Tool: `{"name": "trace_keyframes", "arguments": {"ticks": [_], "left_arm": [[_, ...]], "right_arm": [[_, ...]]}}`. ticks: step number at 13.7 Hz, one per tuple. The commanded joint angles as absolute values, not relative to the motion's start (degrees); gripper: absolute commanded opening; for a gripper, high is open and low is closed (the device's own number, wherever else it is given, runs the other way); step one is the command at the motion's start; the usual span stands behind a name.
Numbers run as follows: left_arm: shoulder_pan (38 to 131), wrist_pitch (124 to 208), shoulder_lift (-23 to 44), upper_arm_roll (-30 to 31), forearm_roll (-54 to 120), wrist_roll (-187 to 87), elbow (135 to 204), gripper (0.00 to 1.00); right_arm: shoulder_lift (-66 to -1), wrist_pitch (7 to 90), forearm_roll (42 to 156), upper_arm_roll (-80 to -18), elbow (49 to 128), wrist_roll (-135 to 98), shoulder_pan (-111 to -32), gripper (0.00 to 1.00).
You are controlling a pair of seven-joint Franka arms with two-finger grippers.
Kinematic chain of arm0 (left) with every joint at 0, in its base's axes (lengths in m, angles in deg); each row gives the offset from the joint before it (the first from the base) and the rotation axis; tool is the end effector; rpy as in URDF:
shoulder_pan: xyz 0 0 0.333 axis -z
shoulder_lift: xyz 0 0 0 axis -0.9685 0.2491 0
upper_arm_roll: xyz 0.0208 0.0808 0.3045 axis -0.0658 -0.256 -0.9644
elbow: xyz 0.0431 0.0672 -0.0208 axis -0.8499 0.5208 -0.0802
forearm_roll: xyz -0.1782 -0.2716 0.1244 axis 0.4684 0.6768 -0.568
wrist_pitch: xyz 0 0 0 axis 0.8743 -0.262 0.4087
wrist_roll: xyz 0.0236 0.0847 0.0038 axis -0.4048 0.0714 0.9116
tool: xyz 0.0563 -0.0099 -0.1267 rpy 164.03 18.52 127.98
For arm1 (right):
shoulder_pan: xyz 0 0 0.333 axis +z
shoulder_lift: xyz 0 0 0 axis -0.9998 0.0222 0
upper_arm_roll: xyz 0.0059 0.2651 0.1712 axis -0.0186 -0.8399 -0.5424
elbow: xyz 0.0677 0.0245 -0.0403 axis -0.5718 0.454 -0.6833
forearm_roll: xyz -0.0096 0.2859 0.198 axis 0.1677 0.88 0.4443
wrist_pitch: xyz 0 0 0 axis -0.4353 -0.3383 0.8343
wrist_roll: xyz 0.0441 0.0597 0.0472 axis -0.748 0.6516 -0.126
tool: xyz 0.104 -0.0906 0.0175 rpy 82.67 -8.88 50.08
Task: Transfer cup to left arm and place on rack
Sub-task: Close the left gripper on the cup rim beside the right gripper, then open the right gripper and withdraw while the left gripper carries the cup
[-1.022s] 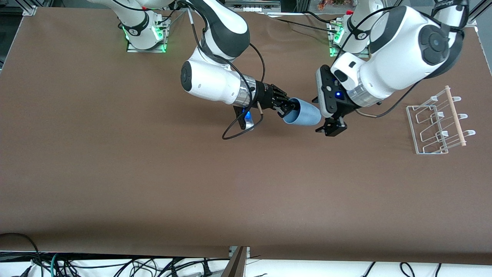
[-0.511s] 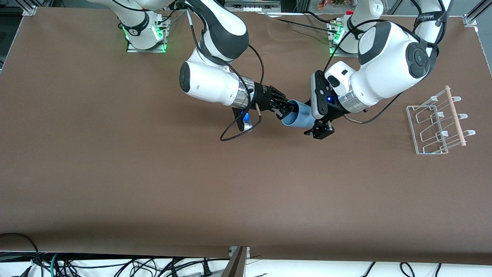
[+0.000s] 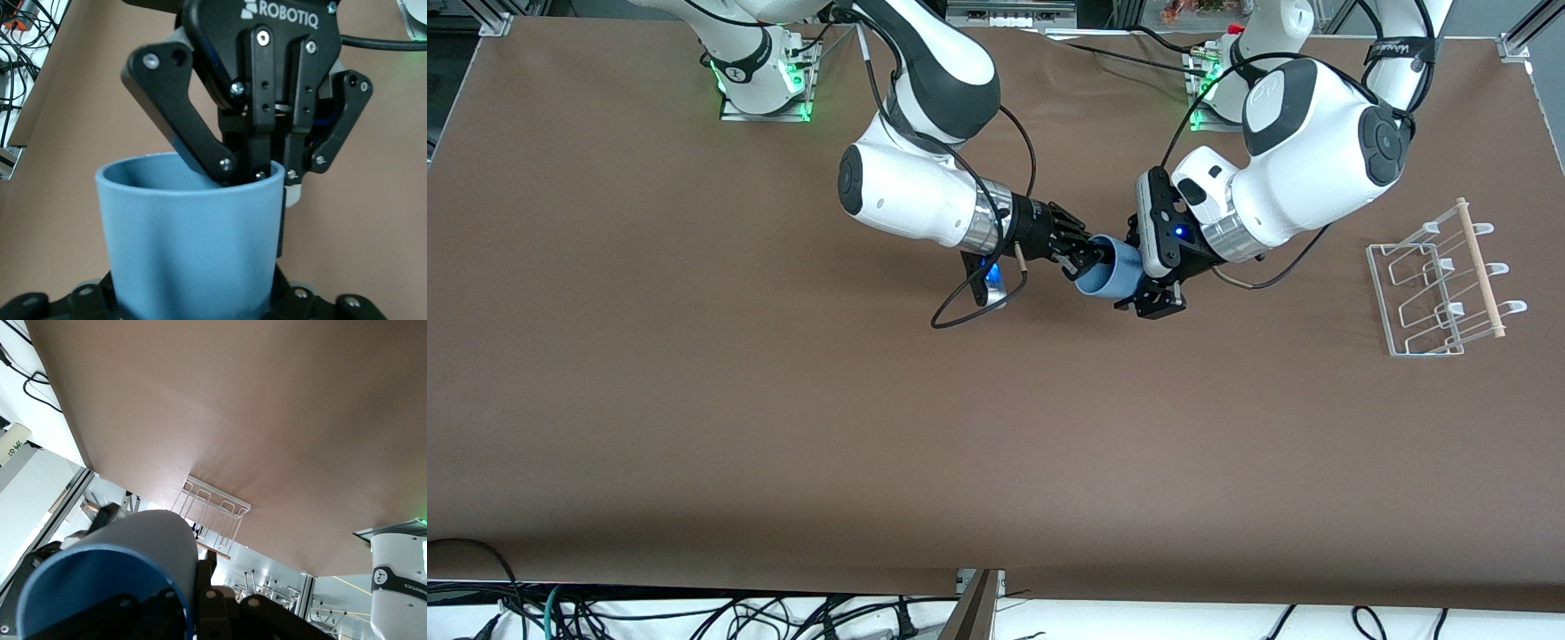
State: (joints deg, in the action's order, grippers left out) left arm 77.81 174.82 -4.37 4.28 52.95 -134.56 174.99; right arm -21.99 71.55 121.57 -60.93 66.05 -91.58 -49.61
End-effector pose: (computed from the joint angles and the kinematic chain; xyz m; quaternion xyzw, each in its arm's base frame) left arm 0.5344 -0.2589 0.4479 0.7045 -0.6594 0.1896 0.1815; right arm 0.5163 0.5297 0.4264 -0.7524 0.4544 0.2550 0.4029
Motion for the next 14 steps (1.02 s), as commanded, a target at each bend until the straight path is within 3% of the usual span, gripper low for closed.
{"name": "trace_keyframes", "arguments": {"ticks": [1,2,4,8,14], "left_arm": [[76.7,176.3,-5.2,4.9,54.9,-136.0,176.3,0.0],[76.4,176.1,-5.2,4.9,54.9,-136.1,176.2,0.0],[76.1,176.0,-5.3,4.8,54.8,-136.2,175.9,0.0],[74.5,174.0,-5.3,4.8,54.6,-136.4,175.5,0.0],[66.9,163.1,-5.3,2.9,52.2,-136.2,174.6,0.0]], "right_arm": [[-21.2,71.0,122.7,-61.5,64.3,-91.9,-49.4,0.0],[-21.1,71.0,122.7,-61.5,64.3,-91.9,-49.4,0.0],[-21.2,71.1,122.6,-61.5,64.2,-92.4,-49.5,0.99],[-22.4,67.1,122.4,-60.8,63.1,-93.1,-53.3,1.0],[-26.8,41.6,120.8,-60.8,59.3,-93.1,-69.8,1.0]]}}
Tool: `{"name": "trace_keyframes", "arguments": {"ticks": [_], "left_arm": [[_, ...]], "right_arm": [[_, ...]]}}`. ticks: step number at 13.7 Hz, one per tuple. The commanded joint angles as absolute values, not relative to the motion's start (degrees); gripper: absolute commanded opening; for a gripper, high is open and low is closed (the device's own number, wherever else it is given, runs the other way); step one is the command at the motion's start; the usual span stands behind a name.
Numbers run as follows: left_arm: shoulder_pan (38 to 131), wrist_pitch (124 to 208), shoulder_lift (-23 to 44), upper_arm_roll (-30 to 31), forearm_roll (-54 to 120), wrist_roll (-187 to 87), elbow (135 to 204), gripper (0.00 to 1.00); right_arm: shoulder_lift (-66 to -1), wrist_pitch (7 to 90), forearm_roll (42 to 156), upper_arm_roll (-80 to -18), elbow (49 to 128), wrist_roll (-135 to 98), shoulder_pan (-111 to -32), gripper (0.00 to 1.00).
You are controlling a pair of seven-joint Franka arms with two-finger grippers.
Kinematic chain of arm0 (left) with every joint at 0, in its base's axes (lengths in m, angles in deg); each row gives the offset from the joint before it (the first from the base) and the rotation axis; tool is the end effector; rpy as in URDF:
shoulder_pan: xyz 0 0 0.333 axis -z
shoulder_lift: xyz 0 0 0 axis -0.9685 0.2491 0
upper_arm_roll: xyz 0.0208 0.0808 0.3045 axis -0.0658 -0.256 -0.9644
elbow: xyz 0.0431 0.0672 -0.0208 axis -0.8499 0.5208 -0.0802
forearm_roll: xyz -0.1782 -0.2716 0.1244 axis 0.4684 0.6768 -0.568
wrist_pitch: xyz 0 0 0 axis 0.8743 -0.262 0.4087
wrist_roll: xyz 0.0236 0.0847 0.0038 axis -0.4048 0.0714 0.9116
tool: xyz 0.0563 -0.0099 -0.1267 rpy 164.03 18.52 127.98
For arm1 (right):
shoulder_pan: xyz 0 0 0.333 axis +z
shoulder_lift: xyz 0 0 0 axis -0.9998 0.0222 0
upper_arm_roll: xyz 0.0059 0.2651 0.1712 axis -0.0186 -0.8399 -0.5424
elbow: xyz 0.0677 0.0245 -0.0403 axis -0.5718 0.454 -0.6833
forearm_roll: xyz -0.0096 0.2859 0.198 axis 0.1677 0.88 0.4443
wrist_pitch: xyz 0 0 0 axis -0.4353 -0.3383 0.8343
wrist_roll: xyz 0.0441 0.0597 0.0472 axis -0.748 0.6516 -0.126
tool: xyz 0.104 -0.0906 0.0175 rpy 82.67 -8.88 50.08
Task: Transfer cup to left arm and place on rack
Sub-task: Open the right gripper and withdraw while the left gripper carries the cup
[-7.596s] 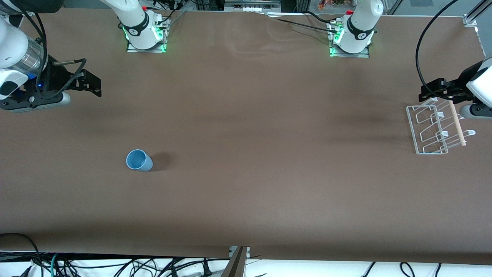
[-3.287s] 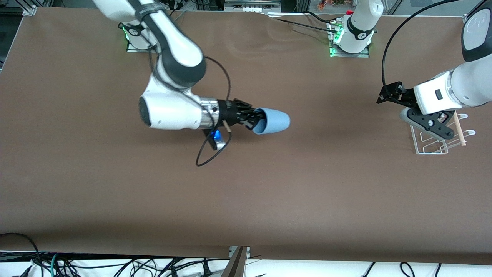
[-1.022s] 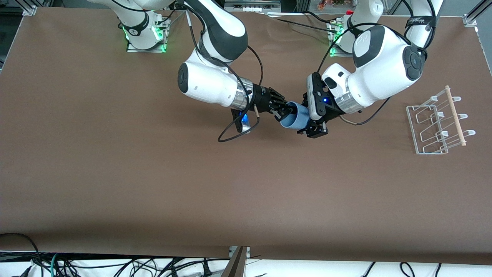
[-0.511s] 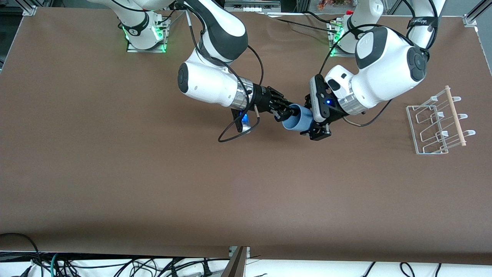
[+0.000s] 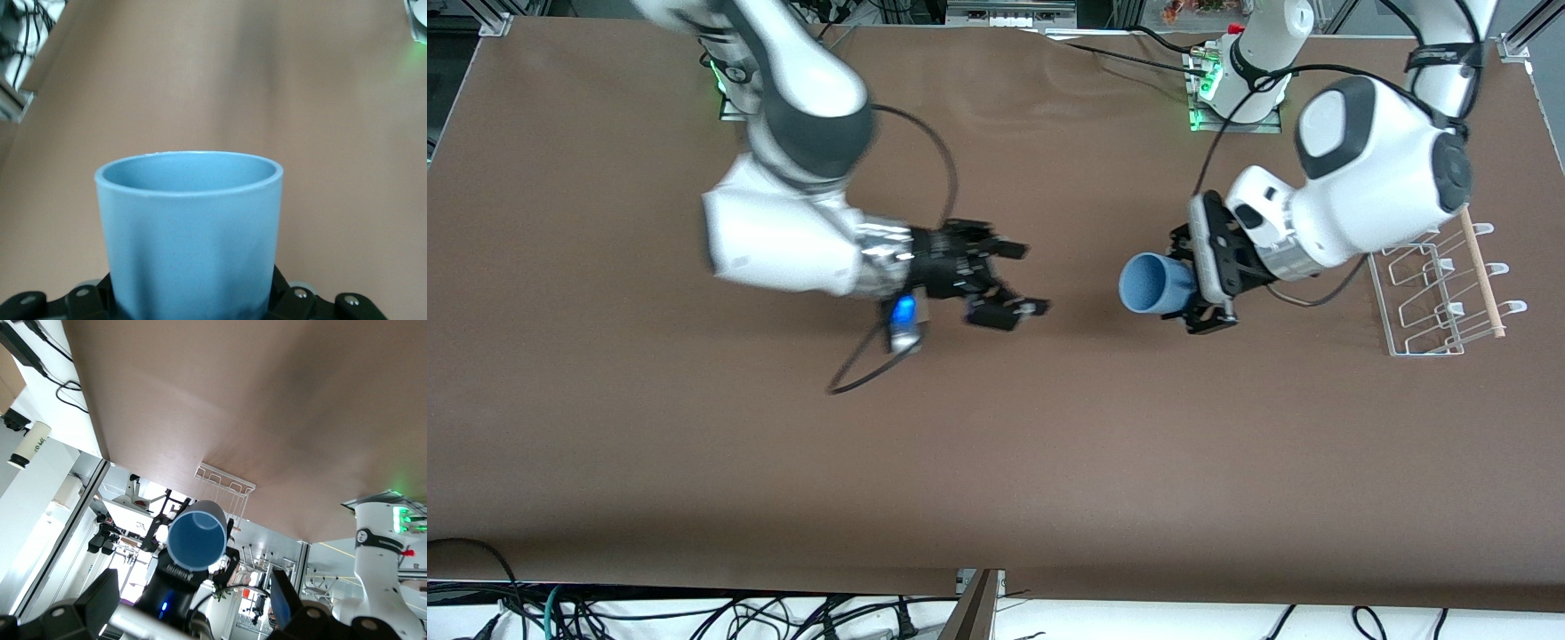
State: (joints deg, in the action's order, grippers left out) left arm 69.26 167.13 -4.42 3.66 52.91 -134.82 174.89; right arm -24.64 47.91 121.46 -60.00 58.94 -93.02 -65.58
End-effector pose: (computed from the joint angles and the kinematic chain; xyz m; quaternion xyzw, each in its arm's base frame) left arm 0.5509 -0.1767 0.4375 0.7438 -0.6176 0.1537 0.2045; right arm 0.5980 0.3935 0.4984 -0.7377 0.4488 0.3091 0.3986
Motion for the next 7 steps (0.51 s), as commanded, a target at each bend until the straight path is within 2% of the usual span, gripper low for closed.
{"name": "trace_keyframes", "arguments": {"ticks": [1,2,4,7], "left_arm": [[66.7,161.8,-5.3,1.2,47.3,-136.0,174.2,0.0],[66.7,160.1,-5.3,-0.4,41.7,-135.5,173.4,0.0],[66.3,154.5,-5.2,-3.7,31.1,-133.1,171.4,0.0],[66.3,153.6,-5.1,-4.2,9.5,-128.5,170.0,0.0]], "right_arm": [[-29.0,37.0,120.5,-60.8,59.4,-92.4,-71.8,1.0],[-31.0,32.4,120.2,-60.0,60.0,-90.9,-73.4,1.0],[-35.3,21.2,117.7,-54.5,61.8,-88.6,-73.9,1.0],[-41.6,12.6,117.1,-46.5,65.4,-82.4,-73.9,1.0]]}}
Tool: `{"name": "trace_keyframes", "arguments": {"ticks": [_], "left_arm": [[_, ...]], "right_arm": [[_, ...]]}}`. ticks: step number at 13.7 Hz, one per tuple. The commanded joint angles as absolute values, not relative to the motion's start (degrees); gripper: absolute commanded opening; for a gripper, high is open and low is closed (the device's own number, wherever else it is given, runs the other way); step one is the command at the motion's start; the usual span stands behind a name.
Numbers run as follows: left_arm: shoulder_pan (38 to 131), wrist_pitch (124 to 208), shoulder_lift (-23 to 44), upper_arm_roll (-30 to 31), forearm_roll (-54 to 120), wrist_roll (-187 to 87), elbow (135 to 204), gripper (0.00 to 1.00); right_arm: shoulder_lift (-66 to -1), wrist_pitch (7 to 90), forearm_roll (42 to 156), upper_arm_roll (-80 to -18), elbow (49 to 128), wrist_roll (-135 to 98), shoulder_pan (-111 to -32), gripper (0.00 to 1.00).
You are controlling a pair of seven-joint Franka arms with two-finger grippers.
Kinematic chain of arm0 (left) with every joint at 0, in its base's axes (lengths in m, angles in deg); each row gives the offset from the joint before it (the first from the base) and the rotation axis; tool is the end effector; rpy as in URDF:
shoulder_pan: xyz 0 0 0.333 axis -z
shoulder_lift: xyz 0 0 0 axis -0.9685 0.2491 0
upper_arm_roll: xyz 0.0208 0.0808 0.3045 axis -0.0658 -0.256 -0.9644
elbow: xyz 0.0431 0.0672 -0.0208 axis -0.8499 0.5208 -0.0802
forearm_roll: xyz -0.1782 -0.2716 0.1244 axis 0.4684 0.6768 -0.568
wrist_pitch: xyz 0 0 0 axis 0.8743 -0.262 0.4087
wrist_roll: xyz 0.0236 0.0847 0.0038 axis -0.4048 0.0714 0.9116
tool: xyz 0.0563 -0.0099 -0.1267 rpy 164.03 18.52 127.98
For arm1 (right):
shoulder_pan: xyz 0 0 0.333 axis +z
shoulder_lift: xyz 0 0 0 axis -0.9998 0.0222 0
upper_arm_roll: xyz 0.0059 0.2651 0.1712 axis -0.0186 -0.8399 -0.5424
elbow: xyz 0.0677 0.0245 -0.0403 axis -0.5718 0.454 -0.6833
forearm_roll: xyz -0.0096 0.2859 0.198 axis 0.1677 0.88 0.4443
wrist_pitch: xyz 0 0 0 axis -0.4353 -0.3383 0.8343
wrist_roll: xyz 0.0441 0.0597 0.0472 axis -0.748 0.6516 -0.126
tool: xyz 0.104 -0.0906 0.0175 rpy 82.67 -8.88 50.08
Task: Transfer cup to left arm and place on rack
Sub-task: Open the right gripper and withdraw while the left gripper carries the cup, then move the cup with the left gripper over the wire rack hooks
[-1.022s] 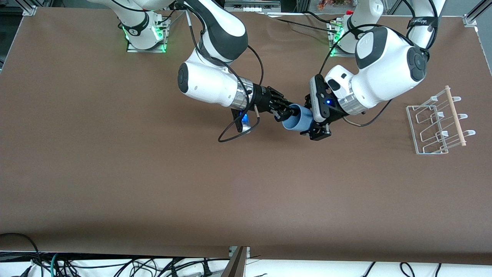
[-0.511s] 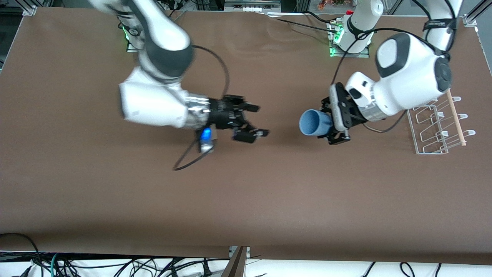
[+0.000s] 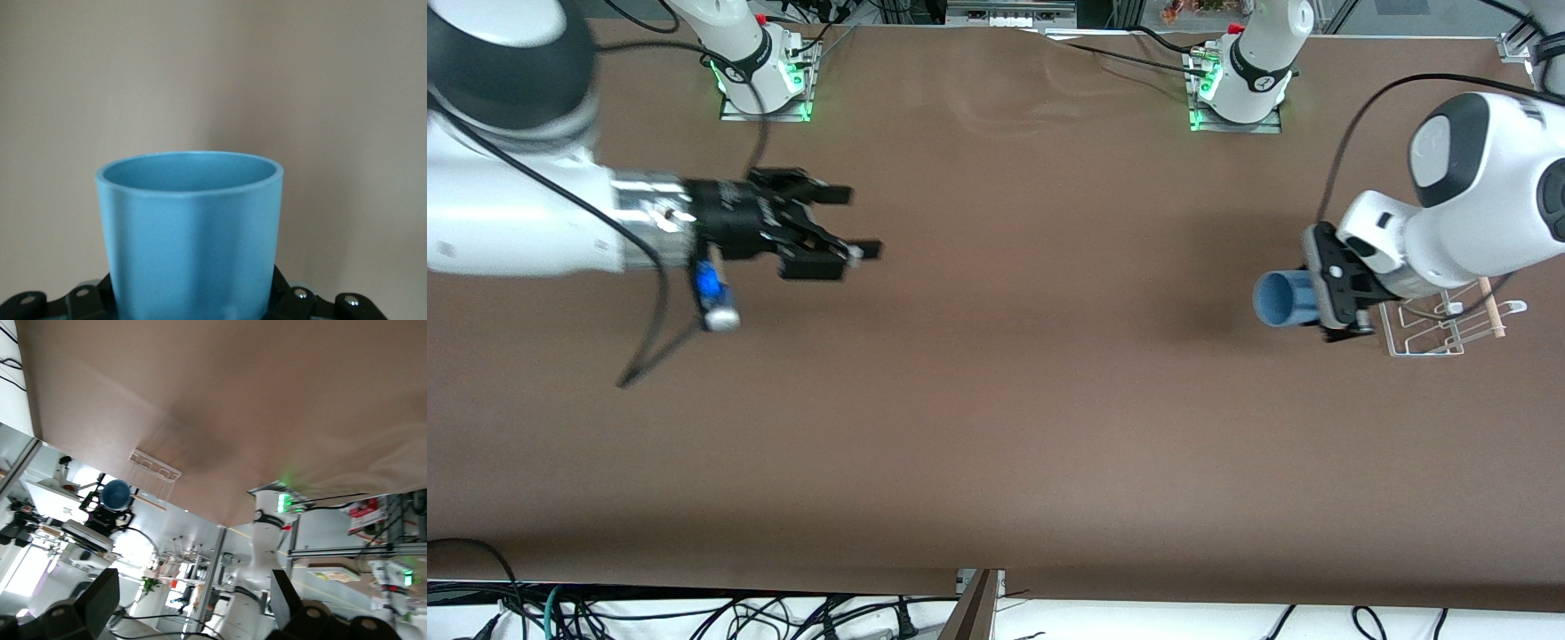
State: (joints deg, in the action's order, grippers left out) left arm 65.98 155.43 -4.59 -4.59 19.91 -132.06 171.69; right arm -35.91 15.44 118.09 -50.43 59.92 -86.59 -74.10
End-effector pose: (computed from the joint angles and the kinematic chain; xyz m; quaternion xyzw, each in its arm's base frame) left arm 0.5563 -0.0195 0.4297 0.7641 -0.6431 -0.0475 0.0172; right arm 0.5620 0.2415 0.5827 -0.8056 0.3653 0.3336 0.3261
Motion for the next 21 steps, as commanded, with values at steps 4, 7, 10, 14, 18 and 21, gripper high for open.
{"name": "trace_keyframes", "arguments": {"ticks": [4,7,10,14,18,21], "left_arm": [[65.9,143.2,-4.4,-4.4,-17.0,-122.7,172.4,0.0],[64.7,142.0,-5.3,-6.7,-28.5,-122.8,178.3,0.0],[64.6,142.1,-7.7,-7.9,-38.6,-122.8,187.6,0.0],[64.7,142.4,-7.8,-7.8,-52.7,-120.3,198.3,0.0],[65.5,142.2,-11.5,-7.6,-53.4,-116.1,205.9,0.0],[65.6,142.0,-11.6,-7.1,-57.4,-113.4,209.8,0.0]], "right_arm": [[-51.5,12.1,106.7,-42.3,75.0,-69.4,-73.9,1.0],[-53.6,11.9,91.5,-42.2,76.5,-54.4,-73.9,1.0],[-53.8,15.4,77.7,-42.4,78.0,-39.4,-73.7,1.0],[-55.7,27.8,64.6,-45.2,86.3,-26.1,-73.6,1.0],[-55.2,31.6,61.1,-47.1,87.0,-26.8,-72.9,1.0],[-54.7,31.5,59.5,-47.0,85.6,-27.0,-71.9,1.0]]}}
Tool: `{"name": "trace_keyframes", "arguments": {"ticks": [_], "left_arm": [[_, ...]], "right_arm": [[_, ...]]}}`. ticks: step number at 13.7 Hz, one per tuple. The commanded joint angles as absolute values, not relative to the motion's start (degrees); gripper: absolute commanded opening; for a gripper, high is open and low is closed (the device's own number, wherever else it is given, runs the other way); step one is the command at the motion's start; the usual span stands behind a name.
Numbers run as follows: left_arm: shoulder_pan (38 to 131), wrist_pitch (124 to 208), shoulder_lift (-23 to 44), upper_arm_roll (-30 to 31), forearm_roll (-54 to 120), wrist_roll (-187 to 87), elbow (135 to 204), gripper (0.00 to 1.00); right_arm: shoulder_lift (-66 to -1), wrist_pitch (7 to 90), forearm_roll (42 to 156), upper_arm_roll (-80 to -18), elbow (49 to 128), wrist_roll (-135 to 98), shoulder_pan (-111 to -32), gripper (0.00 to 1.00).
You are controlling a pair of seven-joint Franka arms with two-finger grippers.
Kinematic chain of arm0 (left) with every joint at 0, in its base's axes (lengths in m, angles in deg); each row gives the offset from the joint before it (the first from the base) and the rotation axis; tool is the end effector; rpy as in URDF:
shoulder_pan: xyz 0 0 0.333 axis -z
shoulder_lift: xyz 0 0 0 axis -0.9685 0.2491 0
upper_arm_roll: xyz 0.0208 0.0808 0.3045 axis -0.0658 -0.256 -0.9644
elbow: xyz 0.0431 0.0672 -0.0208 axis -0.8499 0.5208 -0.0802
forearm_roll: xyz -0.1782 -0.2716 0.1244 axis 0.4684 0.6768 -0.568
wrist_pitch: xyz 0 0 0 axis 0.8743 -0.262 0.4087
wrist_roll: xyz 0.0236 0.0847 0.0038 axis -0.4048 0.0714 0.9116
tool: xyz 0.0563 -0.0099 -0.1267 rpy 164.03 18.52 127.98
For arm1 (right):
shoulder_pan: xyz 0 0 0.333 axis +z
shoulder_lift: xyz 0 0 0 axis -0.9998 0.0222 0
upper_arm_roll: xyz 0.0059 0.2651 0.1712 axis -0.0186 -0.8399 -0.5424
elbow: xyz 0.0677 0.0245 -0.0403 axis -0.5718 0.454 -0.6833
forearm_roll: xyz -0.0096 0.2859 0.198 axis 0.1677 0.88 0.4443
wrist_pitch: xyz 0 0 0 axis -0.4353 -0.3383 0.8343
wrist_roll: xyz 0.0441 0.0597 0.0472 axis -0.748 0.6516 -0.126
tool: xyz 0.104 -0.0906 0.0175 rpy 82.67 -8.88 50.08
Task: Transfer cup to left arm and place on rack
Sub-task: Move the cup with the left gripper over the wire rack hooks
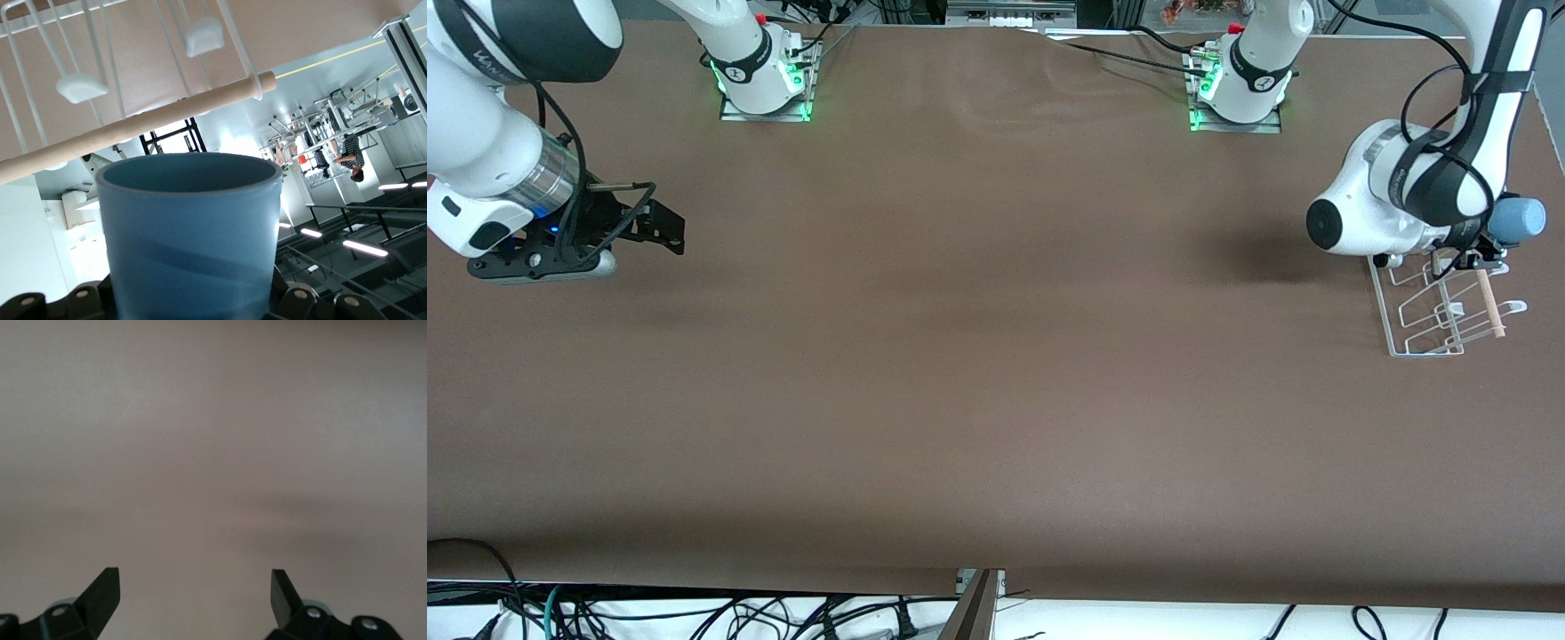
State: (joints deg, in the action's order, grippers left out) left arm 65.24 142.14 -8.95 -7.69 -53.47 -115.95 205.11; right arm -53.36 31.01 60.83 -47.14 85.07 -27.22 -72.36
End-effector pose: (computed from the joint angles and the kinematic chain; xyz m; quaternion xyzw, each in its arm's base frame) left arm 0.4279 0.1337 0.3292 -0.4809 0.6062 0.5466 0.3200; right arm 0.5278 0.0843 0.5280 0.9986 0.0506 -0.0109 0.0126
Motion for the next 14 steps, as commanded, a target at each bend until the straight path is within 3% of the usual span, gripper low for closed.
{"name": "trace_keyframes", "arguments": {"ticks": [1,9,14], "left_arm": [[66.0,141.9,-11.5,-6.8,-59.0,-110.2,211.9,0.0],[66.4,141.8,-9.3,-6.8,-64.2,-96.4,219.0,0.0],[65.8,142.1,-5.2,-6.8,-67.7,-91.1,219.1,0.0]], "right_arm": [[-54.6,31.5,59.5,-47.0,85.2,-26.9,-71.9,1.0],[-53.2,30.4,59.5,-47.0,82.0,-26.2,-71.9,1.0],[-52.4,31.1,59.5,-47.0,82.1,-26.2,-71.9,1.0]]}}
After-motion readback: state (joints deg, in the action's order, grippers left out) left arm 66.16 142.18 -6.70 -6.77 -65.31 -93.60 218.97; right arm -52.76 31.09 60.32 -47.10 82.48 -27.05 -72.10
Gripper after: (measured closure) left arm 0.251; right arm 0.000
